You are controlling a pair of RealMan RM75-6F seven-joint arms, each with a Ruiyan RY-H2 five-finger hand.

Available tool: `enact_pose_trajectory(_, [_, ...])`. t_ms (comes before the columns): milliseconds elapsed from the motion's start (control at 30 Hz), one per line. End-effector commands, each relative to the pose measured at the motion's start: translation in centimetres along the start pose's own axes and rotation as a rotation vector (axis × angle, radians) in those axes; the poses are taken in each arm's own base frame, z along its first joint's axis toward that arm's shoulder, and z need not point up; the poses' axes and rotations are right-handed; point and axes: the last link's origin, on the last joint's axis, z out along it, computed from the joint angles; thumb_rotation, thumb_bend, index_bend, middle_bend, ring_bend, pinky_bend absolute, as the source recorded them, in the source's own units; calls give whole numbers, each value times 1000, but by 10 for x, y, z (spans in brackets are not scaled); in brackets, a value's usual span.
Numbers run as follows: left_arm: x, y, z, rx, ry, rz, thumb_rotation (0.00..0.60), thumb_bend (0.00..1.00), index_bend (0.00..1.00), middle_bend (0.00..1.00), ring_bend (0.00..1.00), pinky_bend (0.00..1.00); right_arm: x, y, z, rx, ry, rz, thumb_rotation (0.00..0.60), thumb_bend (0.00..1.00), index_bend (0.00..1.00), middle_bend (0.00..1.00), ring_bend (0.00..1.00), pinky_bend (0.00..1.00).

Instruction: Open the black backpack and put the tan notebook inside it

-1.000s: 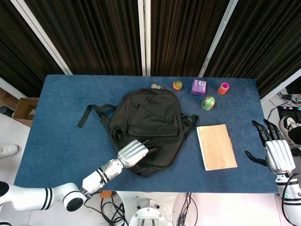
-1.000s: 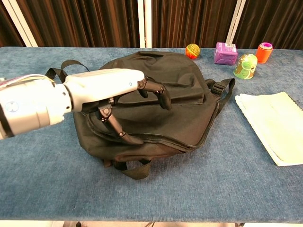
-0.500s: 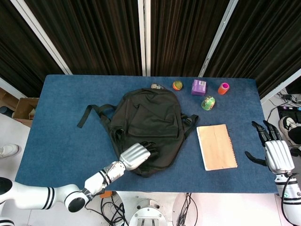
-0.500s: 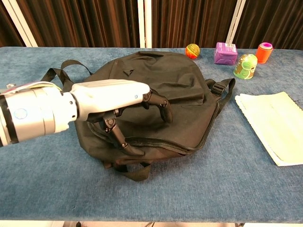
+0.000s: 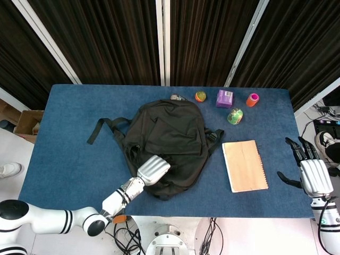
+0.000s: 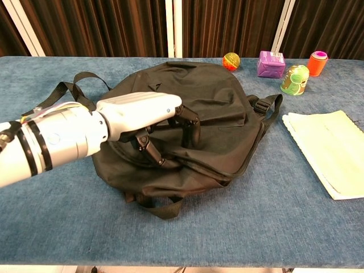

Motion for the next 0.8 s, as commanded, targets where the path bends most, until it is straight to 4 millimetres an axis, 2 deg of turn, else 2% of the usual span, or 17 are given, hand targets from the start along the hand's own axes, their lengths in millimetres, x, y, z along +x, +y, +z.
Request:
enact_pose_trajectory(33, [-2,-1,2,12,65,-38,600,347,531,547,379,336,-1,-1,0,2,-3,0,600,141,56,187,0,131])
enact_pose_trajectory(133, [1,0,3,26,138,-113,600,383,580,591,422,357,-1,-2,0,5,-6,0,600,141,56,187,0,131])
enact_pose_trajectory(333, [24,-3,10,73,313,-323,600,441,698,662,492,417,0,-4,-3,17,-5,-12,600,141,57,189,0,131])
enact_pose_trajectory(567, [62,-14,26,178,371,-520,600,454,708,661,492,424,-9,-5,-14,66,-87,-103,600,165,106,225,6,149])
enact_pose_trajectory(800, [92,-32,47,336,339,-781,600,458,707,656,488,429,-36,16,-28,76,-235,-258,600,174,192,238,14,166])
